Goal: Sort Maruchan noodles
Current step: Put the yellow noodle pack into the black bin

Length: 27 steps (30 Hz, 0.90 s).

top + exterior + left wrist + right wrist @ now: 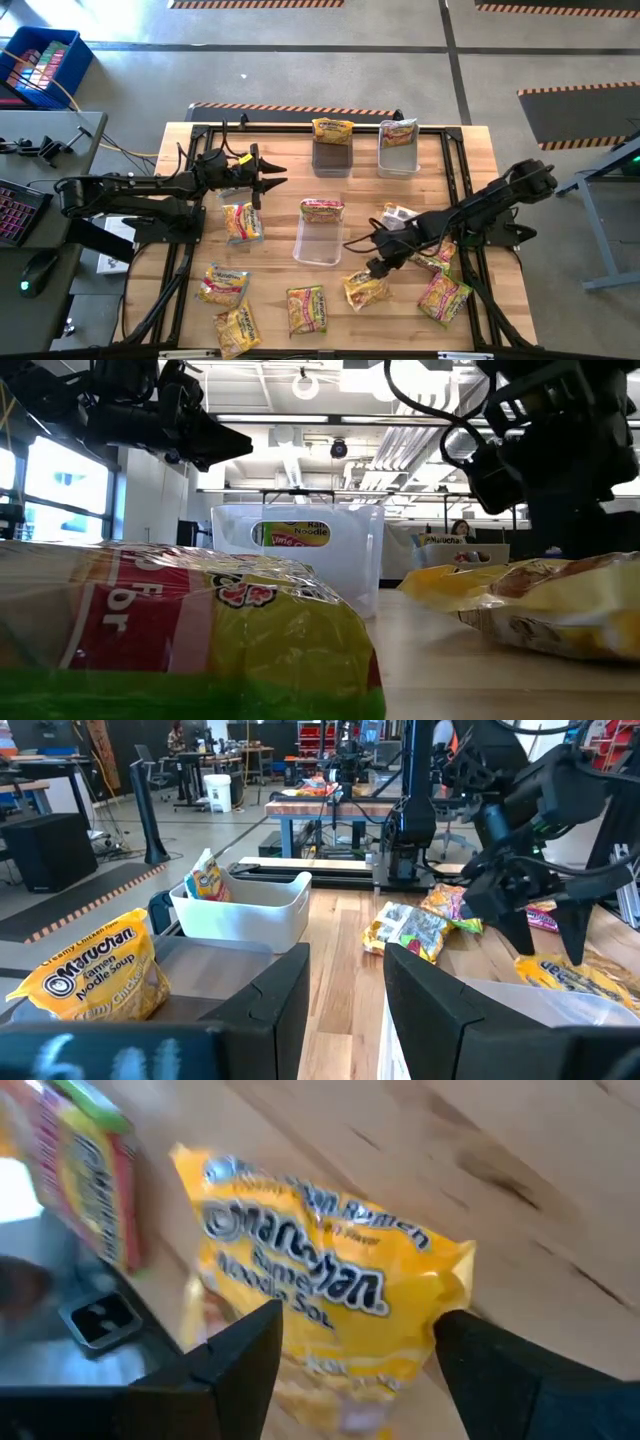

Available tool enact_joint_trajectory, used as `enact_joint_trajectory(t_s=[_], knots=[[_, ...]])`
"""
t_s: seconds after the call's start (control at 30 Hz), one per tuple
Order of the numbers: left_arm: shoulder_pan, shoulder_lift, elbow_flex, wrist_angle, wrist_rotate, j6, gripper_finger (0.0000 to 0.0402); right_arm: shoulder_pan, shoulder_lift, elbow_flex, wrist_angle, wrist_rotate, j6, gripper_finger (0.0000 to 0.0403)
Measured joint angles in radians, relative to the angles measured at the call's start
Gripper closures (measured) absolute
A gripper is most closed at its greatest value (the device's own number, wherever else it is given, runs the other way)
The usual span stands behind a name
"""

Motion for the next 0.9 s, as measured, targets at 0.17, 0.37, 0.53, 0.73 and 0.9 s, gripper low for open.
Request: enact_joint_trajectory(t_s=[0.17,0.37,0.53,0.73,0.9], knots=[[0.0,0.0,0.0,0.0,0.0,0.0,0.0282,0.0,0.0,-0.038,0.029,0.048,-0.017,0.0157],[0.0,0.0,0.0,0.0,0.0,0.0,0.0282,0.0,0.008,-0.052,0.071,0.058,-0.079,0.0169],[0.0,0.0,0.0,0.0,0.0,0.0,0.0282,-0.002,0.008,-0.052,0.184,0.066,-0.148,0.0175],[0.0,0.0,0.0,0.001,0.0,0.0,0.0282,-0.002,0.035,-0.052,0.208,0.079,-0.157,0.0171],[0.0,0.0,0.0,0.001,0.0,0.0,0.0282,-0.002,0.123,-0.052,0.27,0.033,-0.179,0.0171]])
